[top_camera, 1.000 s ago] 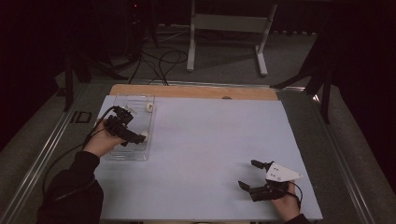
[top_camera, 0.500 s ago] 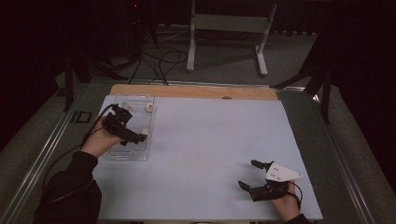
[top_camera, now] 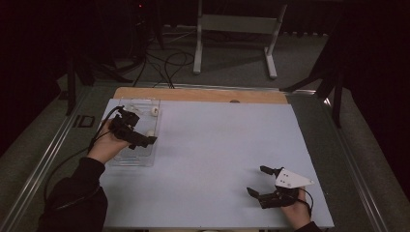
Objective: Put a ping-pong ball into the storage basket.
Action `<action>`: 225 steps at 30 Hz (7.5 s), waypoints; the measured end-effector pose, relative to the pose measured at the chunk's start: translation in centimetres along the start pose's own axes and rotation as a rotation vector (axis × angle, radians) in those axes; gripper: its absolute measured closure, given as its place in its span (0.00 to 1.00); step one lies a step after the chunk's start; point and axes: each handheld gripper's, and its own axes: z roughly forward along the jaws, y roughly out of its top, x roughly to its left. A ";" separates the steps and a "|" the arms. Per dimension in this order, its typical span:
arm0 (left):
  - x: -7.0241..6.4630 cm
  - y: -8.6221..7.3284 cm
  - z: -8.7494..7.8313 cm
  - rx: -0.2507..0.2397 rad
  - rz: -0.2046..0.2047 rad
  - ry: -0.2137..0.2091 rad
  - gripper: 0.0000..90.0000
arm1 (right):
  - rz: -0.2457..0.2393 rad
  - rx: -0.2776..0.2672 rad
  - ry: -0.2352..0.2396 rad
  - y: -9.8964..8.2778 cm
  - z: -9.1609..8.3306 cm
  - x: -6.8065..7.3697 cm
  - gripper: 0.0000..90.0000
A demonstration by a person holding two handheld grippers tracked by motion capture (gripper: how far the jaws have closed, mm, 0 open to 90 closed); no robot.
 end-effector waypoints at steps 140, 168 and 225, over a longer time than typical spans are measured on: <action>-11.3 -6.0 7.4 -0.167 0.228 -0.326 0.01 | 0.004 0.003 0.009 0.0 0.1 0.0 0.11; -10.4 -9.1 4.8 -0.174 0.211 -0.321 0.01 | 0.006 0.008 0.008 0.0 0.1 0.1 0.11; -10.1 -12.0 4.8 -0.259 0.124 -0.245 0.01 | 0.007 0.007 0.008 -0.1 0.0 0.0 0.11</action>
